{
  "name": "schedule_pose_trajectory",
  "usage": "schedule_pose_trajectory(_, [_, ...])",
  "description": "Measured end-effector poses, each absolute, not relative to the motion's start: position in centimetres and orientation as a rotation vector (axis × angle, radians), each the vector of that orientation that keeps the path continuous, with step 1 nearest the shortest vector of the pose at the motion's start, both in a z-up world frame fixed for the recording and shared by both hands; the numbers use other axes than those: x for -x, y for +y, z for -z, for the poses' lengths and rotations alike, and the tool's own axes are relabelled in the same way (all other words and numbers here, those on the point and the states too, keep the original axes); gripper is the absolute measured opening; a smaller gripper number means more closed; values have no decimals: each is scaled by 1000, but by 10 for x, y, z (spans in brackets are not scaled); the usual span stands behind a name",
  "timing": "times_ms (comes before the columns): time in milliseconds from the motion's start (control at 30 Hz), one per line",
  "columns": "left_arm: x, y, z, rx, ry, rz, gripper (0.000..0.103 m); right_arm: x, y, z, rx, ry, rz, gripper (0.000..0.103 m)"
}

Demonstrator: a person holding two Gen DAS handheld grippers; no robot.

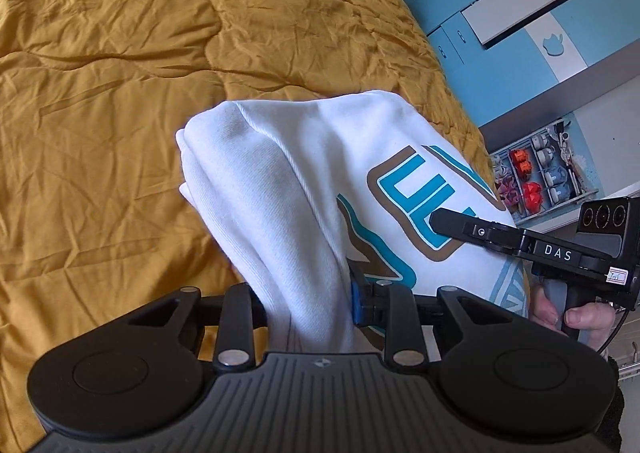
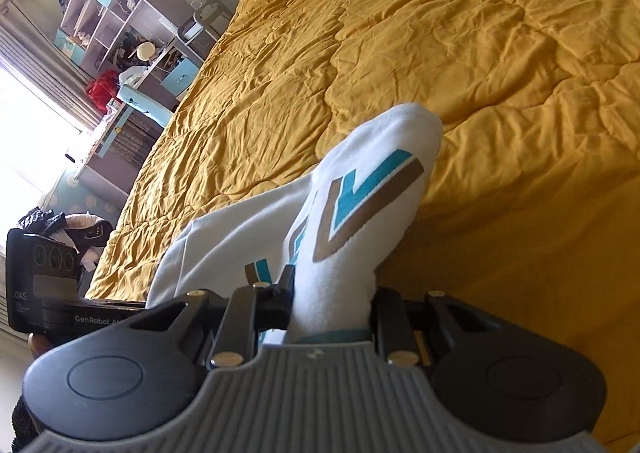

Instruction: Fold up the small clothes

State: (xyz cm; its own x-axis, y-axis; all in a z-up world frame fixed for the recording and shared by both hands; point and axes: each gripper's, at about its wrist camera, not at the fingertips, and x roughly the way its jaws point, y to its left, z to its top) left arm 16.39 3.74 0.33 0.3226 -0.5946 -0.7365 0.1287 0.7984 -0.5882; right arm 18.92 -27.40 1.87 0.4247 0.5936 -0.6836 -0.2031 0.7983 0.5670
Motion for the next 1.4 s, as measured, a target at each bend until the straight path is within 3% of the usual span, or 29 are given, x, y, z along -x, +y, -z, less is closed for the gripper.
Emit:
schedule_pose_trajectory(400, [-200,-117,20,533,1253,710,31,-210,-449,-37,-374,1117,-341,17])
schedule_pose_trajectory(500, [-201,-145,48,546,1390,729,31,-207,-478,-7,-338,1209,-236,31])
schedule_pose_trajectory(567, [-195,-155,70,517,1450,710,31,-200,-490,26,-341,1281,-172,34])
schedule_pose_trajectory(667, [-192,-141,91,606,1459,700,37,-184,-511,58,-478,1228,-158,42])
schedule_pose_trajectory(800, [-203,-113,105,737,1516,740,43,-163,-540,71,-679,1148,-166,44])
schedule_pose_trajectory(933, [-199,-93,94,735,1431,727,53,-146,-551,61,-690,1145,-120,52])
schedule_pose_trajectory(1000, [-195,-82,80,672,1357,711,58,-137,-551,48,-638,1136,-62,64])
schedule_pose_trajectory(1067, [-187,-74,61,586,1274,682,62,-119,-543,23,-544,1104,67,69])
schedule_pose_trajectory(1233, [-152,-78,2,293,1016,587,75,-42,-498,-40,-365,815,338,81])
schedule_pose_trajectory(1400, [-113,-99,-36,81,878,380,76,14,-422,-55,-264,742,306,82])
